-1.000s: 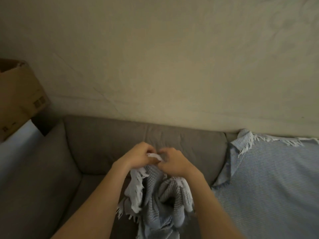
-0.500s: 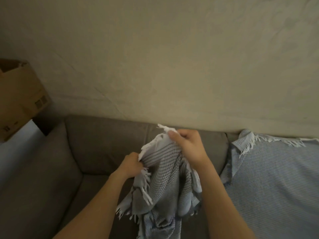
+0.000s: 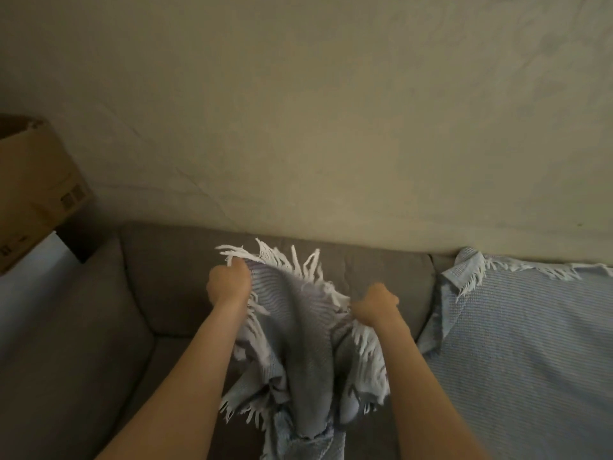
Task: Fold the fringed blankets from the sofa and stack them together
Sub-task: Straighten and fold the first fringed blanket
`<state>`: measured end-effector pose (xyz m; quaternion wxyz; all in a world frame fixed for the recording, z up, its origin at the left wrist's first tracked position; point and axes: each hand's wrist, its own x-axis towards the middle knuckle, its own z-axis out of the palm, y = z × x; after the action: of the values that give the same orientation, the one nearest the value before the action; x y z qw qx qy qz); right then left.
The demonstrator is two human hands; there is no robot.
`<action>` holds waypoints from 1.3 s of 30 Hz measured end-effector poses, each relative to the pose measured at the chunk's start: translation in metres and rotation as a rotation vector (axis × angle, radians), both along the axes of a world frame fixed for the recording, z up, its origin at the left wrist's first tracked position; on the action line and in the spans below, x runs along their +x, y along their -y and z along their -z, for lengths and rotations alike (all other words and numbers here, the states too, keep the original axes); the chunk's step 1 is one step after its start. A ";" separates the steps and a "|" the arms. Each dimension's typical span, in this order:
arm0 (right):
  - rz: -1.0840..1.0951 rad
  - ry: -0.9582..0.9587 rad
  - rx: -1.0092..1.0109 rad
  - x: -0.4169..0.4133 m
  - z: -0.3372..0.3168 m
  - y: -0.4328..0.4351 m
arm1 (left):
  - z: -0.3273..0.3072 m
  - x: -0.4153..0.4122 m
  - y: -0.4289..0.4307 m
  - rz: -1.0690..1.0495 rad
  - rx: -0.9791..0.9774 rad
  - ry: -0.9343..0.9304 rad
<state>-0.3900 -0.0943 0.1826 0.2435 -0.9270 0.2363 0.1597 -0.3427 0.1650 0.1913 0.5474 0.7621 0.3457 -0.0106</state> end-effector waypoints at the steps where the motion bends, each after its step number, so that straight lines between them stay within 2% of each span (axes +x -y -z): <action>1: 0.018 -0.010 0.028 -0.003 0.005 0.005 | 0.002 0.000 0.001 -0.006 -0.009 -0.003; 5: 0.043 0.073 0.077 -0.010 0.016 0.007 | 0.011 -0.012 0.014 0.095 -0.087 -0.027; 9: -0.039 0.354 0.216 -0.010 0.005 -0.006 | 0.021 -0.018 0.027 0.238 -0.253 -0.083; 13: -0.184 0.600 0.331 -0.024 -0.021 -0.021 | 0.017 -0.028 0.037 0.522 -0.054 0.158; 16: -0.370 0.588 0.363 -0.034 -0.027 -0.031 | 0.009 -0.042 0.041 0.860 -0.071 0.240; 18: -0.455 0.578 0.404 -0.039 -0.029 -0.033 | 0.009 -0.047 0.045 1.122 0.005 0.252; 21: -0.471 0.549 0.524 -0.048 -0.033 -0.030 | 0.006 -0.050 0.044 1.255 0.184 0.229; 23: -0.436 0.514 0.583 -0.053 -0.035 -0.024 | 0.011 -0.049 0.043 1.243 0.252 0.237; 25: -0.382 0.468 0.587 -0.056 -0.032 -0.019 | 0.019 -0.047 0.042 1.118 0.314 0.259; 29: -0.309 0.370 0.276 -0.052 -0.023 -0.011 | 0.025 -0.046 0.046 0.722 0.370 0.339; 31: -0.324 0.300 0.141 -0.049 -0.019 -0.009 | 0.023 -0.043 0.048 0.600 0.402 0.354; 33: -0.316 0.262 0.095 -0.048 -0.013 -0.007 | 0.020 -0.039 0.047 0.528 0.425 0.346; 36: -0.282 0.304 0.223 -0.045 -0.009 -0.008 | 0.021 -0.033 0.046 0.514 0.434 0.329; 39: -0.139 0.334 0.385 -0.042 -0.010 -0.014 | 0.024 -0.031 0.043 0.514 0.407 0.318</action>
<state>-0.4323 -0.0801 0.1930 0.4397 -0.8910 0.0940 0.0626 -0.3740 0.1218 0.1676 0.4107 0.9096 0.0483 0.0396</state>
